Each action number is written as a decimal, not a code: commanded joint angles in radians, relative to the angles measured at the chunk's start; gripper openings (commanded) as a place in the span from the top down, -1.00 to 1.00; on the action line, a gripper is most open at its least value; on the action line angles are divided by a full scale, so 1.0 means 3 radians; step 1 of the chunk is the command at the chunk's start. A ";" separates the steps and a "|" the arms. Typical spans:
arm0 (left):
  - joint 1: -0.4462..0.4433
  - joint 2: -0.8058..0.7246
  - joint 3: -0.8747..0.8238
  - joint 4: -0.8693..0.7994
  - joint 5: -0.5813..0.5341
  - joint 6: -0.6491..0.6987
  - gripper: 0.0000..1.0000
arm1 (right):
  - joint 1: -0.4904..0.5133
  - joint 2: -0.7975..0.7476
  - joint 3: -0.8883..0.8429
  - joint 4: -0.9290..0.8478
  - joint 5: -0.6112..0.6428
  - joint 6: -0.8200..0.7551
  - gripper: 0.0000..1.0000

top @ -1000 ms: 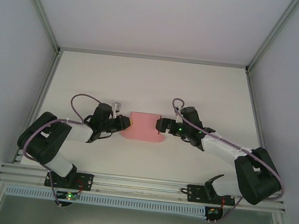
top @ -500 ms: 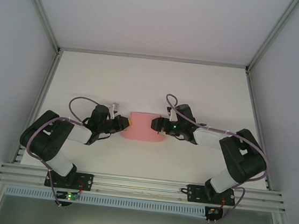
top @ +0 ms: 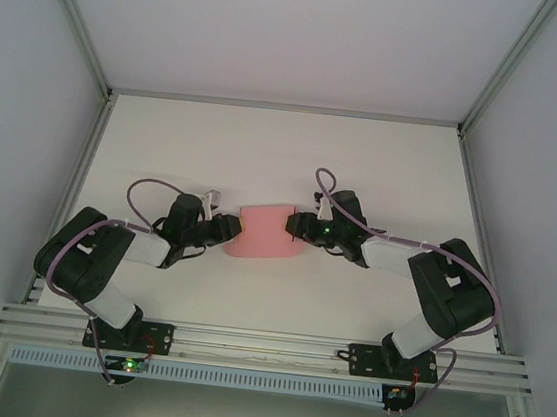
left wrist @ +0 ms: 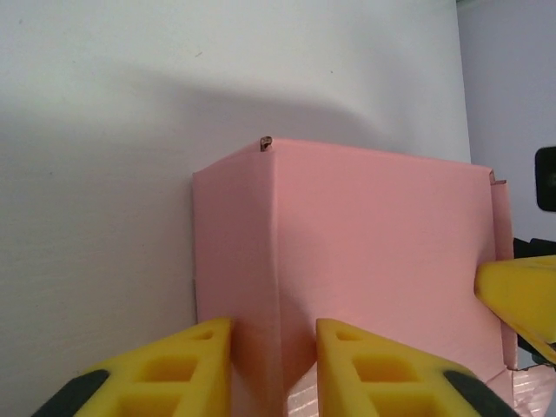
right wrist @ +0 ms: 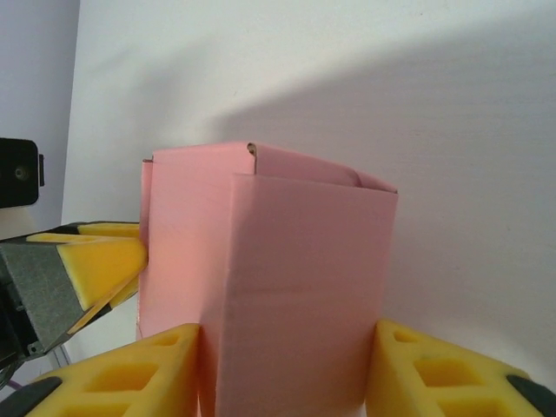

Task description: Assemble paper box

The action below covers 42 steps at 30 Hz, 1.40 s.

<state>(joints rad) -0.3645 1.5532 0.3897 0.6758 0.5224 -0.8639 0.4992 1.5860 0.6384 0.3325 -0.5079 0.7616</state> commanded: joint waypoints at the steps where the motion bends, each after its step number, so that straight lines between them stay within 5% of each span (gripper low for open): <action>1: -0.0015 -0.0240 0.0199 -0.0316 0.0067 0.0231 0.15 | 0.0014 -0.0170 0.0013 0.0030 -0.0027 -0.0018 0.13; 6: -0.0170 -0.0803 0.0562 -0.1276 -0.0365 0.0953 -1.00 | -0.0041 -0.0347 -0.0008 -0.0109 0.0021 0.0025 0.16; 14: -0.0891 -0.1256 0.1017 -0.2266 -0.0921 0.2590 -1.00 | -0.0258 -0.0754 0.0088 -0.0711 0.0067 0.0085 0.17; 21: -0.1750 -0.0943 0.1348 -0.2463 -0.2040 0.3675 -1.00 | -0.0627 -0.0956 0.0369 -0.1623 -0.0223 0.0312 0.18; 30: -0.2030 -0.0699 0.1380 -0.2100 -0.2576 0.4280 -1.00 | -0.1008 -0.0803 0.0588 -0.2088 -0.1165 0.0690 0.27; 35: -0.2095 -0.0678 0.1438 -0.2112 -0.2715 0.4472 -0.99 | -0.1019 -0.0758 0.0738 -0.2491 -0.1271 0.0569 0.26; 42: -0.2200 -0.0566 0.1549 -0.2242 -0.2932 0.4698 -0.72 | -0.1023 -0.0721 0.0807 -0.2783 -0.1381 0.0496 0.21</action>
<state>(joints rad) -1.0092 1.3624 0.8200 0.0132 -0.2920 0.4919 0.1982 1.3609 0.8574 -0.4324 -0.8703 0.9253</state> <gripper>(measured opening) 0.869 0.398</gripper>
